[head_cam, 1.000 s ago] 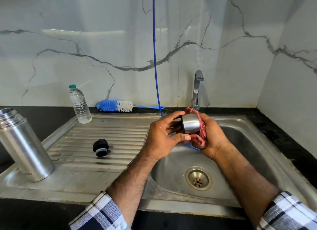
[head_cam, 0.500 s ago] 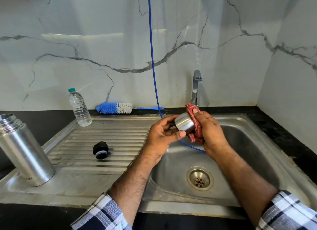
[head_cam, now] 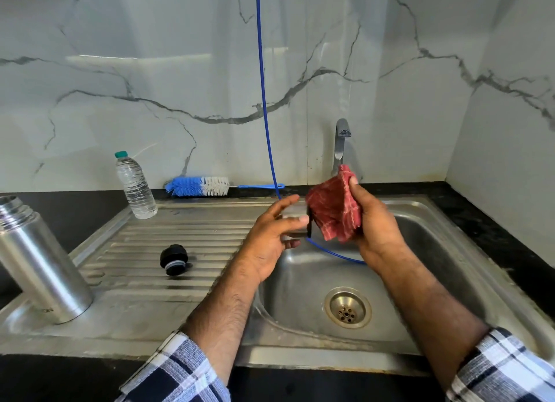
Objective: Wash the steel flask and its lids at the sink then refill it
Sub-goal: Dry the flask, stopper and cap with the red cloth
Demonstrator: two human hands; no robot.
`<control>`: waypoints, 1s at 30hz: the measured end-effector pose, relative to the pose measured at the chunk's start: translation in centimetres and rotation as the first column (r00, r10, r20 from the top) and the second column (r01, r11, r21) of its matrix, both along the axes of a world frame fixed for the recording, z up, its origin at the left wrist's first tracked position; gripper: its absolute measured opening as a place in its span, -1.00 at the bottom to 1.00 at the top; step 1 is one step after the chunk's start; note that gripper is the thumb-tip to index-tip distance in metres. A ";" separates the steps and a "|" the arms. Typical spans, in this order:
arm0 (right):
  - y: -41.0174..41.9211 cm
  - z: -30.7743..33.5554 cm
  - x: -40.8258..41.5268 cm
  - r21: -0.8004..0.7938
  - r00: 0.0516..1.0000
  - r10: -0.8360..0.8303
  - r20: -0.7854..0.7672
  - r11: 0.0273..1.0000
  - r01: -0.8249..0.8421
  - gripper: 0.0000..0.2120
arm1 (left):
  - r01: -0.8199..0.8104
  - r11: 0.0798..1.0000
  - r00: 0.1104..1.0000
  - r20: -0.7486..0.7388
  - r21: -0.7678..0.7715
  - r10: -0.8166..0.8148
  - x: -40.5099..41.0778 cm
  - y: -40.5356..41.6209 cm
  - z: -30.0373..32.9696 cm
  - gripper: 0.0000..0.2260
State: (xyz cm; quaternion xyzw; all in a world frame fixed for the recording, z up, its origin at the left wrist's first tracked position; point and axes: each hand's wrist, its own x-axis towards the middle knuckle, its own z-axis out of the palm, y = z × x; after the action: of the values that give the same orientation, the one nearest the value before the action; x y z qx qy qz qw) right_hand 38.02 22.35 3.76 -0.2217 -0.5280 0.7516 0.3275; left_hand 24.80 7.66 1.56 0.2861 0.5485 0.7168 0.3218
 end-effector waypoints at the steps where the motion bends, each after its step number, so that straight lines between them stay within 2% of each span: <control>1: 0.0 0.1 0.2 0.031 0.999 -0.033 0.037 0.999 0.032 -0.55 | -0.004 1.000 0.998 0.066 0.026 0.003 -0.1 -0.1 0.1 -0.56; 3: 0.0 -0.2 0.4 0.185 0.990 -0.106 0.093 0.979 0.088 -0.61 | -0.039 0.997 0.985 0.172 0.060 0.028 -0.3 -0.2 0.0 -0.57; 5: -0.2 -0.4 0.4 0.326 0.986 -0.124 0.112 0.942 0.081 -0.63 | -0.063 0.997 0.974 0.222 0.049 0.050 -0.3 -0.2 0.0 -0.44; 7: -0.4 -0.5 0.3 0.425 0.982 -0.068 0.176 0.905 -0.014 -0.67 | -0.083 0.997 0.971 0.227 0.009 0.079 -0.3 -0.1 0.0 -0.35; 9: -0.7 -0.6 0.1 0.473 0.954 0.018 0.300 0.865 -0.165 -0.63 | -0.097 0.994 0.975 0.198 -0.040 0.103 -0.1 -0.2 -0.1 -0.37; 11: -0.9 -0.7 -0.2 0.533 0.915 0.025 0.402 0.806 -0.256 -0.55 | -0.089 0.993 0.979 0.176 -0.075 0.101 0.1 -0.4 0.0 -0.44; 13: -0.9 -0.5 -0.1 0.537 0.906 0.032 0.422 0.796 -0.278 -0.59 | -0.075 0.993 0.972 0.215 -0.089 0.093 0.2 -0.7 0.2 -0.56; 15: -0.4 -0.1 0.5 0.397 0.923 0.171 0.345 0.864 -0.308 -0.66 | -0.079 0.995 0.947 0.306 -0.062 0.095 -0.1 -1.0 0.6 -0.62; 17: 0.0 0.2 1.0 0.296 0.929 0.280 0.241 0.891 -0.345 -0.59 | -0.086 0.996 0.924 0.372 -0.025 0.089 -0.5 -1.2 1.0 -0.67; 18: 0.1 0.2 1.1 0.344 0.939 0.262 0.222 0.880 -0.327 -0.52 | -0.087 0.996 0.921 0.379 -0.016 0.087 -0.7 -1.3 1.1 -0.71; 19: 0.1 0.2 1.2 0.457 0.954 0.201 0.224 0.843 -0.285 -0.48 | -0.078 0.997 0.927 0.366 -0.023 0.080 -0.9 -1.4 1.2 -0.74; 21: 0.1 -0.1 0.9 0.713 0.976 0.046 0.211 0.676 -0.186 -0.46 | -0.030 0.997 0.957 0.285 -0.075 0.051 -0.9 -1.8 1.2 -0.76; 22: 0.1 -0.2 0.8 0.793 0.983 0.008 0.182 0.591 -0.151 -0.49 | -0.005 0.995 0.971 0.239 -0.102 0.029 -1.0 -1.9 1.1 -0.73; 24: 0.0 -0.5 0.6 0.878 0.989 0.004 0.145 0.461 -0.130 -0.56 | 0.042 0.991 0.984 0.179 -0.125 -0.019 -1.0 -1.9 0.9 -0.66; 26: -0.2 -0.5 0.5 0.901 0.988 0.000 0.154 0.409 -0.141 -0.61 | 0.056 0.993 0.991 0.127 -0.102 -0.043 -1.1 -1.9 0.8 -0.62; 27: -0.4 -0.4 0.5 0.885 0.987 -0.006 0.163 0.443 -0.144 -0.63 | 0.054 0.994 0.995 0.085 -0.091 -0.046 -1.1 -1.9 0.7 -0.58; 28: -0.3 -0.4 0.4 0.842 0.984 -0.011 0.178 0.520 -0.147 -0.64 | 0.046 0.995 0.999 0.032 -0.086 -0.043 -1.0 -1.8 0.7 -0.53; 30: -0.3 -0.5 0.4 0.677 0.971 -0.006 0.238 0.718 -0.161 -0.63 | 0.010 0.996 0.987 -0.157 -0.088 -0.023 -0.6 -1.7 0.7 -0.51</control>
State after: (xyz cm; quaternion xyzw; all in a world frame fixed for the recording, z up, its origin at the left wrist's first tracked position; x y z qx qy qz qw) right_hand 38.37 22.09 3.28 -0.1439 -0.8121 0.4835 0.2933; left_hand 24.19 5.95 2.24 0.3321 0.6004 0.6648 0.2955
